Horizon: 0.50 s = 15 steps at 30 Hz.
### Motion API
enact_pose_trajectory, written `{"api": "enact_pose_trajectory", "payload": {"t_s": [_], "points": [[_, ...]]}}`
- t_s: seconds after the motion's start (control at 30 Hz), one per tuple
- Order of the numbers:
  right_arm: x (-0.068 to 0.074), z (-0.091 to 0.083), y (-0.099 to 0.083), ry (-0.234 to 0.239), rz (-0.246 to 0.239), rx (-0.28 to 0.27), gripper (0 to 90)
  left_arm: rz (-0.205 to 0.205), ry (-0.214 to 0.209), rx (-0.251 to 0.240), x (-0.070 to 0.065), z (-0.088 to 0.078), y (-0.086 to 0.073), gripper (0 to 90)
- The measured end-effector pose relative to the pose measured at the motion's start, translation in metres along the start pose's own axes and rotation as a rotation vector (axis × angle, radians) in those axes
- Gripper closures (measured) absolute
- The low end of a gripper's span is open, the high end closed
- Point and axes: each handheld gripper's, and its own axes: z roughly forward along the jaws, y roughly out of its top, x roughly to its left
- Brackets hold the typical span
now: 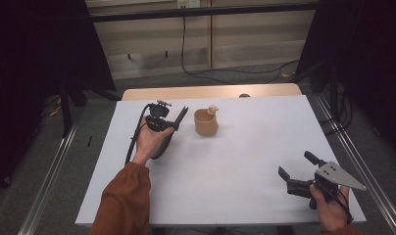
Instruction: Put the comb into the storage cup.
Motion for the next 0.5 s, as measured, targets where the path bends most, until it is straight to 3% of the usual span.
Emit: {"api": "enact_pose_trajectory", "payload": {"t_s": [0.3, 0.5], "points": [[0.000, 0.000, 0.000, -0.005, 0.001, 0.002, 0.0, -0.010, -0.028, -0.045, 0.007, -0.015, -0.010, 72.8], [0.000, 0.000, 0.000, -0.004, 0.000, 0.004, 0.0, 0.019, -0.038, -0.063, 0.005, -0.025, -0.015, 72.8]]}}
